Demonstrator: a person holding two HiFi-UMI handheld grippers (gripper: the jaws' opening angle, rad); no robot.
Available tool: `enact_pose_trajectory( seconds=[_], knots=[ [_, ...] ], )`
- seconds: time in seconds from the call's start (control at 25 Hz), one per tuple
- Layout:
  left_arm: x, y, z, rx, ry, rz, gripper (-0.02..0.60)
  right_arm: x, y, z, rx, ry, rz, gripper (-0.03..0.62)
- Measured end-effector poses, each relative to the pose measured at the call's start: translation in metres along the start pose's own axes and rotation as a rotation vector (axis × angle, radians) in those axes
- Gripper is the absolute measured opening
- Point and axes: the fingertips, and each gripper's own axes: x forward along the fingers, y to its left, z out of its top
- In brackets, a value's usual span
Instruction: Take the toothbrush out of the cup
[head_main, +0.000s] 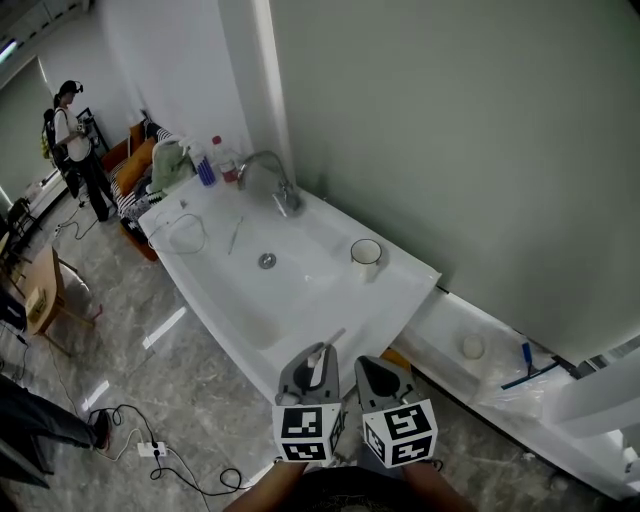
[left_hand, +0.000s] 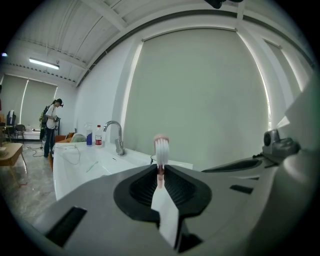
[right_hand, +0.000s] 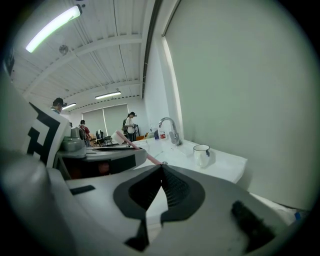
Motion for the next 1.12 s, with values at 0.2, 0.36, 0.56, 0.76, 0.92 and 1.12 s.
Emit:
enact_pose_trajectory(
  seconds=[0.2,0.36,0.56,0.76,0.92,1.12],
  knots=[
    [-0.022,0.002,-0.006,-0.004,0.016,-0.007,0.049,-0.009,0.02,-0.006,-0.013,-0.005,0.007,0.011],
    [-0.031,0.004,-0.011,0.005,-0.003,-0.007,0.049,-0.012,0.031,-0.013,-0.02,-0.009,0.011,0.011],
    [-0.036,0.006,-0.014,0.002,-0.006,-0.011,0.049,-0.016,0.037,-0.015,-0.026,-0.007,0.006,0.011],
    [-0.04,0.003,-0.013,0.004,-0.012,-0.021,0.049,-0.022,0.038,-0.014,-0.032,-0.013,-0.002,0.011],
    [-0.04,0.0,-0.011,0.007,-0.02,-0.03,0.049,-0.023,0.037,-0.013,-0.035,-0.015,-0.007,0.011],
    [-0.042,-0.004,-0.013,0.009,-0.017,-0.038,0.049,-0.027,0.037,-0.015,-0.03,-0.014,-0.012,0.011]
  ],
)
